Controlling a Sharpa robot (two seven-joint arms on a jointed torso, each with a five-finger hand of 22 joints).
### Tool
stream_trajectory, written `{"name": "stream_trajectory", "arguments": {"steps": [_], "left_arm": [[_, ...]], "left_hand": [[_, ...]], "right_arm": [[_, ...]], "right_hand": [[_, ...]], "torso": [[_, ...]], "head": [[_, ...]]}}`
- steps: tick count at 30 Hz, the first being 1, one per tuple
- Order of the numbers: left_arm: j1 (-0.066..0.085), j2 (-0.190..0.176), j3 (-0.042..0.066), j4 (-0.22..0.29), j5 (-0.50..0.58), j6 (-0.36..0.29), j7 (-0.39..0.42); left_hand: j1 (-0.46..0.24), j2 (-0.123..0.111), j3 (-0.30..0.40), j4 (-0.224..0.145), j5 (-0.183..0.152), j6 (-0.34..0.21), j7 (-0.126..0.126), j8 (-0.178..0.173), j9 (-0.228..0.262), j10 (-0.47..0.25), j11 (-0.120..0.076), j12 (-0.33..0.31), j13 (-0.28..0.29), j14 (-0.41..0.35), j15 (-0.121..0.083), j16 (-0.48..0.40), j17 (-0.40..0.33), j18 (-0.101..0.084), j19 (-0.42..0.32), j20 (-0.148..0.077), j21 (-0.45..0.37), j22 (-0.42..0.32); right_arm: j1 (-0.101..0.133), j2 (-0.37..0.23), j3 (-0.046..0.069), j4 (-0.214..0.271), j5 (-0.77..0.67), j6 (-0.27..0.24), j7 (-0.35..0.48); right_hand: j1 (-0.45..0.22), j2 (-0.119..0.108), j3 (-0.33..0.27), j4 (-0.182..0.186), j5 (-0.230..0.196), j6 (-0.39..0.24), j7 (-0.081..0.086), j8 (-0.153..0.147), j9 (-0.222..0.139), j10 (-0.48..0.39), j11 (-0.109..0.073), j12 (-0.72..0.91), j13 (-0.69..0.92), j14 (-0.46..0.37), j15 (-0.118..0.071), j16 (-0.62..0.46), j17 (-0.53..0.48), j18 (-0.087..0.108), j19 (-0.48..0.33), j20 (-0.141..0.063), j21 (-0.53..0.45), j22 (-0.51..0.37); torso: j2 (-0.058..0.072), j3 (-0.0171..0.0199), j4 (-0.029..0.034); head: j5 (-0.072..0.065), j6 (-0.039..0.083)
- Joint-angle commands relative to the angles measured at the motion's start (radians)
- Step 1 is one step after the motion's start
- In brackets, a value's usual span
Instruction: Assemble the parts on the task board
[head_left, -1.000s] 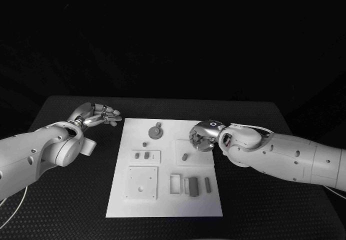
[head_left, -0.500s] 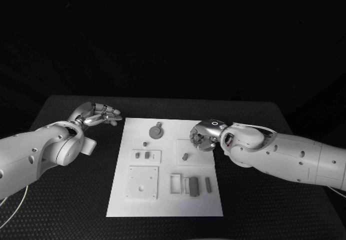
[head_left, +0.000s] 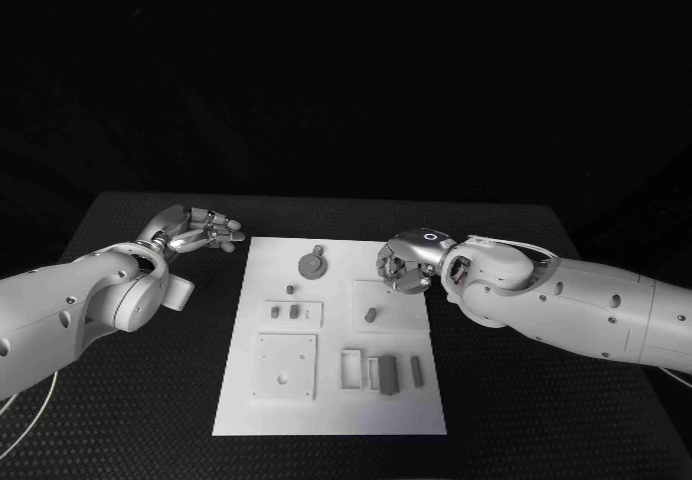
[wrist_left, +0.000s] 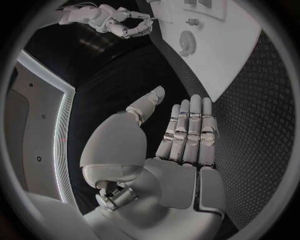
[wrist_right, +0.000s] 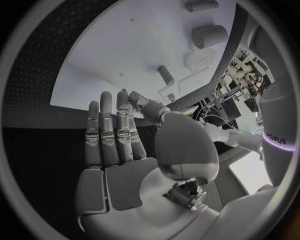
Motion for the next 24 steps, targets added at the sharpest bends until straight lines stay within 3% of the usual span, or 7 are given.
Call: {"name": "stream_trajectory", "arguments": {"steps": [1, 7, 11, 16, 19, 22, 24], "left_arm": [[0.001, 0.003, 0.001, 0.002, 0.009, -0.002, 0.011], [-0.001, 0.012, 0.001, -0.007, 0.012, -0.001, 0.014], [-0.002, 0.015, 0.001, -0.011, 0.013, 0.0, 0.014], [-0.002, 0.026, 0.001, -0.019, 0.015, 0.0, 0.014], [-0.002, 0.029, 0.0, -0.02, 0.015, 0.002, 0.014], [-0.002, 0.034, 0.0, -0.023, 0.015, 0.001, 0.014], [-0.002, 0.034, 0.001, -0.022, 0.015, 0.0, 0.015]], "left_hand": [[0.005, 0.006, -0.006, 0.002, 0.006, -0.007, 0.001, 0.001, -0.001, -0.006, -0.002, 0.005, -0.002, 0.005, 0.0, -0.006, 0.002, 0.009, 0.009, -0.002, -0.004, -0.001], [0.007, 0.005, -0.006, 0.003, 0.006, -0.015, 0.005, -0.002, -0.003, -0.011, 0.0, 0.004, -0.005, 0.005, 0.0, -0.009, 0.008, 0.008, 0.01, -0.003, -0.005, -0.004], [0.007, 0.006, -0.006, 0.003, 0.006, -0.016, 0.005, -0.003, -0.003, -0.011, 0.001, 0.004, -0.005, 0.005, 0.0, -0.01, 0.009, 0.008, 0.01, -0.003, -0.005, -0.005], [0.006, 0.005, -0.006, 0.003, 0.006, -0.017, 0.005, -0.003, -0.004, -0.012, 0.001, 0.003, -0.006, 0.005, 0.0, -0.01, 0.01, 0.007, 0.01, -0.003, -0.005, -0.005], [0.007, 0.006, -0.006, 0.003, 0.006, -0.017, 0.006, -0.003, -0.004, -0.012, 0.001, 0.003, -0.006, 0.005, 0.0, -0.011, 0.01, 0.007, 0.01, -0.003, -0.005, -0.005], [0.006, 0.006, -0.006, 0.003, 0.006, -0.017, 0.006, -0.003, -0.004, -0.013, 0.001, 0.003, -0.006, 0.005, 0.0, -0.011, 0.011, 0.007, 0.009, -0.003, -0.005, -0.006], [0.006, 0.006, -0.006, 0.003, 0.006, -0.017, 0.006, -0.003, -0.004, -0.013, 0.001, 0.004, -0.006, 0.004, 0.0, -0.012, 0.011, 0.007, 0.009, -0.003, -0.006, -0.006]], "right_arm": [[0.002, -0.001, 0.005, 0.02, 0.029, -0.013, 0.011], [0.002, 0.006, 0.006, 0.061, 0.133, -0.093, 0.082], [0.002, 0.026, 0.006, 0.078, 0.178, -0.083, 0.102], [0.002, 0.061, 0.006, 0.105, 0.191, -0.071, 0.118], [0.002, 0.083, 0.006, 0.106, 0.197, -0.063, 0.124], [0.001, 0.11, 0.005, 0.095, 0.198, -0.056, 0.129], [0.0, 0.133, 0.003, 0.081, 0.198, -0.053, 0.135]], "right_hand": [[-0.012, 0.0, 0.005, 0.001, -0.001, 0.008, -0.001, 0.004, 0.0, 0.005, 0.001, 0.0, 0.001, 0.006, -0.001, 0.004, 0.002, 0.016, 0.01, 0.0, -0.003, 0.001], [-0.012, -0.003, 0.005, 0.0, -0.001, 0.011, -0.002, 0.006, 0.002, 0.01, -0.001, -0.001, 0.004, 0.011, -0.003, 0.004, 0.008, 0.018, 0.015, 0.0, -0.005, 0.001], [-0.011, -0.002, 0.006, 0.0, -0.001, 0.011, -0.002, 0.006, 0.002, 0.009, -0.001, -0.001, 0.005, 0.011, -0.003, 0.004, 0.009, 0.019, 0.015, 0.0, -0.006, 0.001], [-0.012, 0.001, 0.007, 0.0, -0.001, 0.009, -0.001, 0.005, 0.003, 0.009, 0.0, -0.004, 0.006, 0.01, -0.002, 0.002, 0.011, 0.019, 0.015, 0.001, -0.009, 0.001], [-0.012, 0.002, 0.007, -0.001, -0.001, 0.008, -0.001, 0.004, 0.003, 0.008, 0.0, -0.005, 0.006, 0.009, -0.002, 0.001, 0.013, 0.019, 0.015, 0.001, -0.01, 0.001], [-0.013, 0.003, 0.007, -0.001, -0.001, 0.008, -0.001, 0.004, 0.003, 0.008, 0.0, -0.006, 0.006, 0.009, -0.001, 0.0, 0.013, 0.019, 0.015, 0.001, -0.011, 0.001], [-0.013, 0.003, 0.007, -0.001, -0.001, 0.007, 0.0, 0.004, 0.003, 0.008, 0.0, -0.006, 0.007, 0.009, -0.001, -0.001, 0.014, 0.019, 0.015, 0.001, -0.012, 0.001]], "torso": [[0.0, -0.0005, 0.0011], [-0.003, -0.0009, 0.0004], [-0.003, -0.0017, 0.0004], [-0.004, -0.0018, 0.002], [-0.005, -0.0035, 0.0054], [-0.004, -0.0051, 0.0047], [-0.002, -0.0043, 0.003]], "head": [[0.005, 0.002], [0.025, 0.01], [0.048, 0.016], [0.086, 0.02], [0.098, 0.018], [0.114, 0.021], [0.12, 0.024]]}}
